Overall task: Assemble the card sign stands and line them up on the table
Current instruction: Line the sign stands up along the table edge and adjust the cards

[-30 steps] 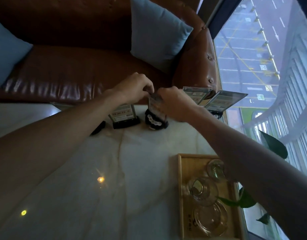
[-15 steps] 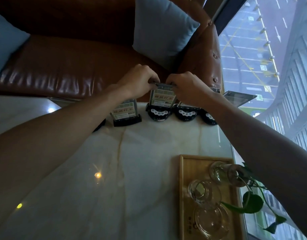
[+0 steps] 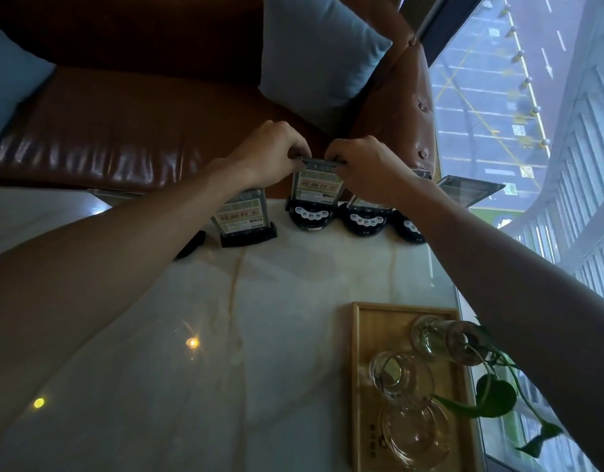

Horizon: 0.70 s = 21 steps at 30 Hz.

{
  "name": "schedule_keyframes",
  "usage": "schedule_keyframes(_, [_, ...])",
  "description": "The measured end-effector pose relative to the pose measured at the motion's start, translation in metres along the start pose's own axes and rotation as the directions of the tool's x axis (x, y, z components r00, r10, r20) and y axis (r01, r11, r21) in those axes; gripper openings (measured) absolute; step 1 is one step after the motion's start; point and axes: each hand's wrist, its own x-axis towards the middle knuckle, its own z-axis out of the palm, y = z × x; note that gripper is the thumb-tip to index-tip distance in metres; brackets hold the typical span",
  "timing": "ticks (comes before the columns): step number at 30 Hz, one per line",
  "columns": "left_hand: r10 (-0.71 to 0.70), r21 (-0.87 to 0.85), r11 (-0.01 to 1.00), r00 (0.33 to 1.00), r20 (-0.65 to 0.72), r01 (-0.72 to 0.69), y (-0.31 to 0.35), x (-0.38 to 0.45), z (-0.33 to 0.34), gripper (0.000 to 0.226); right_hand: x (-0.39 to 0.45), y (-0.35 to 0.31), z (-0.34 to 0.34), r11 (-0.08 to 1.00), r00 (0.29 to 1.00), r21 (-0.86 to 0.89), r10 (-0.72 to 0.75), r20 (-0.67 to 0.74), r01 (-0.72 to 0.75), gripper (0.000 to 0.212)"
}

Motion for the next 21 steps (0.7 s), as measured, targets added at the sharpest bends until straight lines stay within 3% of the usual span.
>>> schedule_keyframes(5, [-0.065, -0.04, 0.997, 0.997, 0.044, 0.066, -0.002, -0.011, -0.008, 0.024, 0.002, -0.004, 0.001, 0.999, 0.999, 0.01, 0.03, 0.02, -0.03, 0.027])
schedule_keyframes(9, [-0.138, -0.006, 0.99, 0.968, 0.211, 0.143, -0.011, -0.031, -0.025, 0.044, 0.004, -0.004, 0.0, 0.999, 0.999, 0.031, 0.033, 0.034, -0.034, 0.032])
schedule_keyframes(12, [-0.187, 0.069, 0.982, 0.921, 0.341, 0.174, -0.025, -0.05, -0.04, 0.053, 0.001, -0.02, 0.0, 0.998, 0.99, 0.061, 0.0, -0.138, 0.009, 0.042])
schedule_keyframes(14, [-0.21, 0.153, 0.975, 0.891, 0.403, 0.161, -0.037, -0.06, -0.045, 0.044, -0.003, -0.042, 0.002, 0.995, 0.965, 0.054, -0.07, -0.252, 0.086, 0.037])
schedule_keyframes(15, [-0.223, 0.184, 0.97, 0.884, 0.41, 0.159, -0.042, -0.065, -0.047, 0.039, -0.005, -0.056, 0.003, 0.99, 0.963, 0.052, -0.112, -0.245, 0.128, 0.034])
schedule_keyframes(18, [-0.227, 0.212, 0.965, 0.901, 0.37, 0.156, -0.05, -0.077, -0.047, 0.033, -0.001, -0.089, 0.016, 0.968, 0.968, 0.006, -0.251, -0.018, 0.251, 0.027])
schedule_keyframes(21, [-0.188, 0.172, 0.974, 0.943, 0.274, 0.145, -0.056, -0.088, -0.046, 0.024, 0.006, -0.111, 0.03, 0.967, 0.953, -0.056, -0.234, 0.192, 0.248, 0.028])
